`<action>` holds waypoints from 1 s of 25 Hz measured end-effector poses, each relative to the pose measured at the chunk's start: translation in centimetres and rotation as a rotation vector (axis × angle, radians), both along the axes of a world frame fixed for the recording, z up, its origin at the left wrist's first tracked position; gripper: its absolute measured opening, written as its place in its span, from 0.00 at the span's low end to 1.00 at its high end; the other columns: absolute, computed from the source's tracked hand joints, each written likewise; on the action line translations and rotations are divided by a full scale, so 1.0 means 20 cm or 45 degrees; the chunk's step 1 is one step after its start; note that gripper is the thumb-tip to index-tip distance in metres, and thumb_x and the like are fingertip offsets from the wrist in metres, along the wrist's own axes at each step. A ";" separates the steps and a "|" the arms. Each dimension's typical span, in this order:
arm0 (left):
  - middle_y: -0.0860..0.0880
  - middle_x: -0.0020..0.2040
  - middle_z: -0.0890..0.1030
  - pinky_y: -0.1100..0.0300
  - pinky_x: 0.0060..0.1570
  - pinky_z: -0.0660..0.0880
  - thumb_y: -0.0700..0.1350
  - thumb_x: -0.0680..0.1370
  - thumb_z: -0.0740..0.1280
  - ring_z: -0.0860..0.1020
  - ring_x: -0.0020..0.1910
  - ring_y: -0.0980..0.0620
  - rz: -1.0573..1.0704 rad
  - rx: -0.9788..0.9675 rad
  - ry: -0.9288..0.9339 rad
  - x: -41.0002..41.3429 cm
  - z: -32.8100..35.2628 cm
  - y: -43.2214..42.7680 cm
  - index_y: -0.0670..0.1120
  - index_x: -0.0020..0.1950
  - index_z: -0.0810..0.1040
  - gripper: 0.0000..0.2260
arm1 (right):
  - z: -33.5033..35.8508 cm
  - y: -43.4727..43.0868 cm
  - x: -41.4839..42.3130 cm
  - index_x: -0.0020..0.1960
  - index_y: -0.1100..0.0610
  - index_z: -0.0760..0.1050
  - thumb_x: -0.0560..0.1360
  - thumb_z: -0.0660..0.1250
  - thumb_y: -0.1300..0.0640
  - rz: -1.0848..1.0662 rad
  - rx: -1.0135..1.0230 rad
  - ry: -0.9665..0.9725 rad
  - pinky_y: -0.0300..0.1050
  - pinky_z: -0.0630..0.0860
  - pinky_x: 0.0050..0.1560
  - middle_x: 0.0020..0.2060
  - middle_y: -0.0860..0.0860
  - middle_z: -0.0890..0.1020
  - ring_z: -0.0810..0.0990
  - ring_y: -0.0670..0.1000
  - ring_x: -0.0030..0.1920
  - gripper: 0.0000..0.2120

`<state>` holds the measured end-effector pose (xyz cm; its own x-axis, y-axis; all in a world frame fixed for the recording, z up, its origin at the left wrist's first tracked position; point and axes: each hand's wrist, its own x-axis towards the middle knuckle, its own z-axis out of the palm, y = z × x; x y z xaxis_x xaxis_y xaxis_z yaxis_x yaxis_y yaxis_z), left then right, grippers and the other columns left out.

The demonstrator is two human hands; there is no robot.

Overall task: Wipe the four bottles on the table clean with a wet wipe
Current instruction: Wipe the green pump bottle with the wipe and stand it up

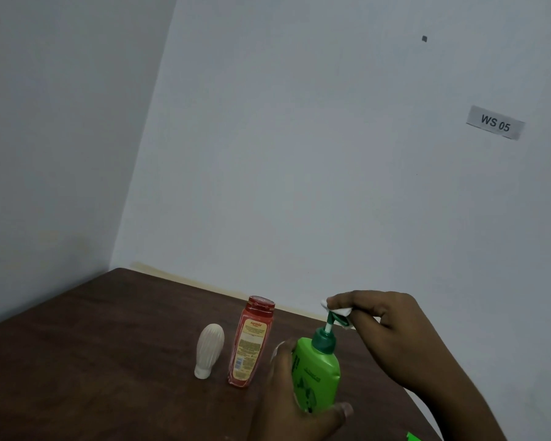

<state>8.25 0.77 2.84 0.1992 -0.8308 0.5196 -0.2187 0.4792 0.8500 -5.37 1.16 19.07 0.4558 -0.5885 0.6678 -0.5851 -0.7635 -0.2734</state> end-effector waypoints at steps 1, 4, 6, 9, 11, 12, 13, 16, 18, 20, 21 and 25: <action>0.61 0.61 0.77 0.72 0.51 0.75 0.65 0.58 0.81 0.78 0.57 0.67 -0.008 0.002 -0.018 0.00 0.01 0.00 0.65 0.68 0.65 0.43 | 0.00 0.00 -0.01 0.47 0.47 0.86 0.74 0.62 0.69 0.006 0.019 -0.016 0.33 0.77 0.48 0.44 0.34 0.85 0.82 0.35 0.48 0.20; 0.64 0.60 0.77 0.73 0.51 0.73 0.67 0.57 0.80 0.77 0.57 0.69 0.025 0.001 -0.034 0.01 0.02 0.01 0.67 0.66 0.64 0.42 | 0.00 0.00 0.00 0.49 0.46 0.85 0.75 0.63 0.68 -0.001 -0.013 0.024 0.32 0.76 0.50 0.45 0.33 0.84 0.81 0.33 0.49 0.20; 0.64 0.61 0.76 0.74 0.51 0.73 0.66 0.57 0.81 0.76 0.56 0.70 0.016 0.007 -0.028 0.00 0.02 0.01 0.69 0.65 0.64 0.41 | -0.01 0.00 -0.01 0.51 0.46 0.85 0.75 0.63 0.67 -0.005 -0.036 0.016 0.31 0.76 0.53 0.47 0.33 0.84 0.79 0.31 0.51 0.19; 0.63 0.61 0.77 0.67 0.55 0.76 0.67 0.57 0.81 0.77 0.58 0.66 0.033 -0.015 -0.030 -0.01 0.01 0.00 0.69 0.66 0.64 0.43 | -0.05 0.06 -0.04 0.50 0.47 0.85 0.74 0.65 0.66 0.056 -0.107 -0.022 0.29 0.75 0.53 0.50 0.35 0.84 0.80 0.33 0.53 0.17; 0.62 0.61 0.77 0.66 0.56 0.76 0.67 0.57 0.81 0.78 0.59 0.63 0.030 -0.021 -0.014 -0.01 0.00 -0.01 0.67 0.68 0.63 0.44 | -0.06 0.12 -0.06 0.47 0.47 0.86 0.73 0.64 0.57 0.125 -0.155 -0.045 0.27 0.75 0.52 0.49 0.35 0.84 0.81 0.33 0.52 0.13; 0.62 0.61 0.77 0.65 0.56 0.77 0.66 0.57 0.81 0.79 0.59 0.62 0.024 -0.015 -0.005 -0.01 -0.01 -0.01 0.67 0.68 0.63 0.45 | -0.06 0.14 -0.07 0.45 0.47 0.86 0.72 0.62 0.55 0.139 -0.155 -0.075 0.26 0.75 0.50 0.48 0.35 0.84 0.81 0.33 0.50 0.13; 0.61 0.61 0.77 0.62 0.56 0.78 0.66 0.57 0.81 0.79 0.58 0.61 0.026 -0.011 0.001 -0.01 -0.01 -0.01 0.68 0.68 0.63 0.44 | -0.06 0.15 -0.09 0.43 0.47 0.86 0.71 0.61 0.57 0.129 -0.144 -0.111 0.26 0.75 0.47 0.45 0.34 0.85 0.82 0.33 0.47 0.14; 0.61 0.60 0.78 0.56 0.58 0.80 0.67 0.56 0.82 0.79 0.58 0.60 0.057 -0.010 -0.002 -0.01 -0.03 -0.02 0.69 0.67 0.64 0.44 | -0.06 0.13 -0.14 0.41 0.46 0.85 0.69 0.60 0.62 -0.007 -0.159 -0.293 0.29 0.75 0.35 0.39 0.36 0.85 0.81 0.34 0.36 0.17; 0.61 0.60 0.78 0.56 0.58 0.80 0.67 0.55 0.82 0.80 0.58 0.60 0.045 0.002 0.020 -0.01 -0.04 -0.02 0.69 0.67 0.64 0.45 | -0.07 0.09 -0.12 0.47 0.46 0.85 0.72 0.61 0.61 -0.032 -0.220 -0.406 0.30 0.77 0.42 0.43 0.37 0.86 0.82 0.35 0.43 0.16; 0.62 0.60 0.79 0.58 0.59 0.80 0.65 0.55 0.83 0.80 0.58 0.62 0.019 0.016 0.037 -0.02 -0.03 -0.02 0.70 0.67 0.64 0.45 | -0.10 0.07 -0.04 0.54 0.49 0.84 0.74 0.63 0.65 0.011 -0.266 -0.337 0.32 0.76 0.54 0.51 0.39 0.85 0.81 0.36 0.54 0.18; 0.62 0.59 0.79 0.58 0.58 0.80 0.65 0.56 0.83 0.80 0.58 0.63 0.011 0.012 0.041 -0.02 -0.03 -0.01 0.70 0.67 0.64 0.45 | -0.13 0.06 -0.01 0.56 0.50 0.83 0.74 0.63 0.66 0.050 -0.265 -0.253 0.32 0.75 0.57 0.54 0.39 0.84 0.80 0.36 0.57 0.18; 0.65 0.61 0.79 0.58 0.58 0.80 0.65 0.55 0.84 0.80 0.60 0.65 -0.039 -0.003 0.028 -0.01 -0.03 0.00 0.71 0.69 0.63 0.48 | -0.20 0.09 -0.06 0.49 0.52 0.84 0.70 0.62 0.67 0.114 -0.341 -0.205 0.32 0.76 0.55 0.54 0.40 0.84 0.81 0.38 0.56 0.18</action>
<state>8.13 0.79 2.30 0.1850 -0.8355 0.5174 -0.1847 0.4875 0.8533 -6.66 2.96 15.07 0.3739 -0.3445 0.8611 -0.4780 -0.8672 -0.1394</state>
